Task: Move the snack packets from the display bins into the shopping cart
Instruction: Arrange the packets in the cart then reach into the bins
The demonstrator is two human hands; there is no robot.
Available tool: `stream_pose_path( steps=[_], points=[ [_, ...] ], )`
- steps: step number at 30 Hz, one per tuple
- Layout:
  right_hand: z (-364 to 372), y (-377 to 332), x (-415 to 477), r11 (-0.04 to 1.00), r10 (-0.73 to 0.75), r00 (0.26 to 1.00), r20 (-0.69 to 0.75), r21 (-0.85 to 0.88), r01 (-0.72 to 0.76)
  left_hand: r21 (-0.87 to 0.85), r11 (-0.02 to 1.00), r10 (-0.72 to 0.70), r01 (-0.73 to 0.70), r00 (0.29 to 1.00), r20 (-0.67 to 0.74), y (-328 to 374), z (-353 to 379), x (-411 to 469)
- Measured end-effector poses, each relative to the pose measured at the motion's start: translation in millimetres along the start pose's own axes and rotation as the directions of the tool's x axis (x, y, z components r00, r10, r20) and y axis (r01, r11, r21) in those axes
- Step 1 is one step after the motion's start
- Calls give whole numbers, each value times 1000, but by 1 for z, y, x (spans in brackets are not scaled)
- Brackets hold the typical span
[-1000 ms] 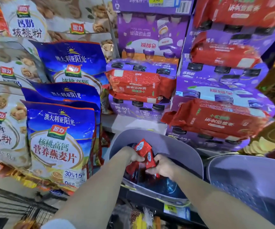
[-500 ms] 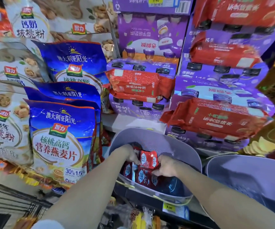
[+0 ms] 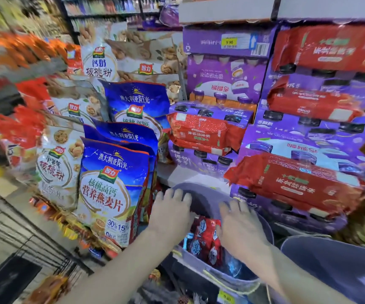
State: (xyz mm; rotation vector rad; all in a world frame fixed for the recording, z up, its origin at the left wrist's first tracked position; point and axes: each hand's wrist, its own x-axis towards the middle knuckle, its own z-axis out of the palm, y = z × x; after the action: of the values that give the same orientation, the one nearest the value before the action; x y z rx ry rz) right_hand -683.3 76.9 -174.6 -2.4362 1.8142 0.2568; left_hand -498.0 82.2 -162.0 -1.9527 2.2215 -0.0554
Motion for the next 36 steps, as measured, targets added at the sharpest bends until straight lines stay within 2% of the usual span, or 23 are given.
stream_pose_path(
  steps=[5, 10, 17, 20, 24, 31, 36],
  points=[
    [-20, -15, -12, 996, -89, 995, -49, 10, 90, -24, 973, -230, 229, 973, -11, -19, -8, -57],
    [-28, -55, -28, 978, -206, 974, -89, 8, 208, -37, 901, -433, 433, 901, 10, -45, -7, -125],
    [-31, -149, -75, 933, -359, 924, -133, -84, 351, -112, 788, -611, 606, 792, -13, -89, 14, -238],
    [-25, -199, -103, 903, -426, 896, -127, -123, 412, -144, 725, -677, 673, 735, 27, -111, 32, -301],
    [-3, -276, -150, 840, -536, 840, -82, -151, 522, -180, 590, -790, 787, 609, 69, -144, 69, -401],
    [38, -365, -195, 739, -655, 754, 51, -165, 653, -154, 347, -917, 925, 369, 153, -175, 111, -510],
    [60, -416, -192, 692, -699, 706, 115, -143, 708, -174, 237, -938, 956, 272, 215, -188, 148, -545]
  ],
)
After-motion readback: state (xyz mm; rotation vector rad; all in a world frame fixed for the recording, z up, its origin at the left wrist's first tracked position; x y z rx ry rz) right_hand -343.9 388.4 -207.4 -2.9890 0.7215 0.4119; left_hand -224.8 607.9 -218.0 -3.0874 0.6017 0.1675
